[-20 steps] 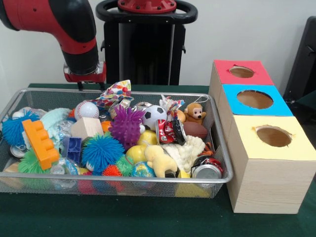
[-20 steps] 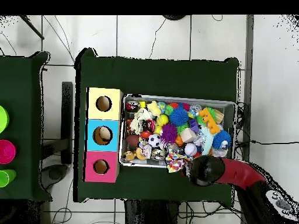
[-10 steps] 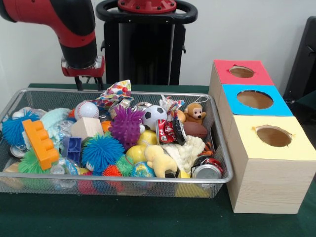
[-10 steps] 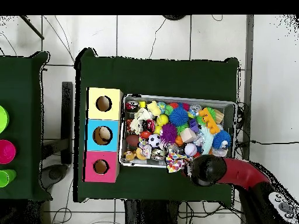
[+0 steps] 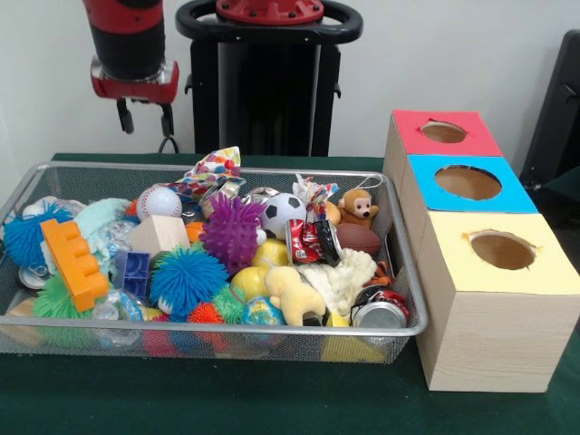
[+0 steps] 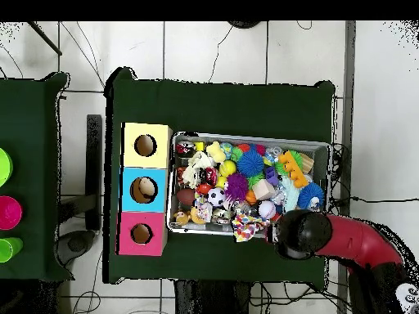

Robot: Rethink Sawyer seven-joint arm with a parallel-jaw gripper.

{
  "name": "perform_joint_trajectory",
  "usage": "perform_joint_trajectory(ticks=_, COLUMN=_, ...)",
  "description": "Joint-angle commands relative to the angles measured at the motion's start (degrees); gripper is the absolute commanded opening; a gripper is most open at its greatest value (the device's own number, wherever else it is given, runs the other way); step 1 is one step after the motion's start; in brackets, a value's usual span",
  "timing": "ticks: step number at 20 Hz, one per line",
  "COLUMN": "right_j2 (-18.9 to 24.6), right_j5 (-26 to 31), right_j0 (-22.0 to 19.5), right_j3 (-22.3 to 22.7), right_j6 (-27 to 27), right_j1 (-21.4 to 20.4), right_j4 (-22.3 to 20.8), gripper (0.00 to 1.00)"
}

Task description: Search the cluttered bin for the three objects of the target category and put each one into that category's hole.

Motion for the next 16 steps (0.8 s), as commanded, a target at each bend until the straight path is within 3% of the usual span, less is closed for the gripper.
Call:
perform_joint_trajectory(ticks=1, right_j2=4.1, right_j5=7.0, right_j0=1.2, right_j3=-1.4, right_j6=-2.2, right_j1=-4.1, right_j4=3.4, gripper=1.0)
perform_joint_trajectory(ticks=16, right_j2=7.4, right_j5=0.9, right_j0=0.5, right_j3=-14.7, right_j6=-5.5, right_j1=11.7, right_j4=1.3, gripper=1.0)
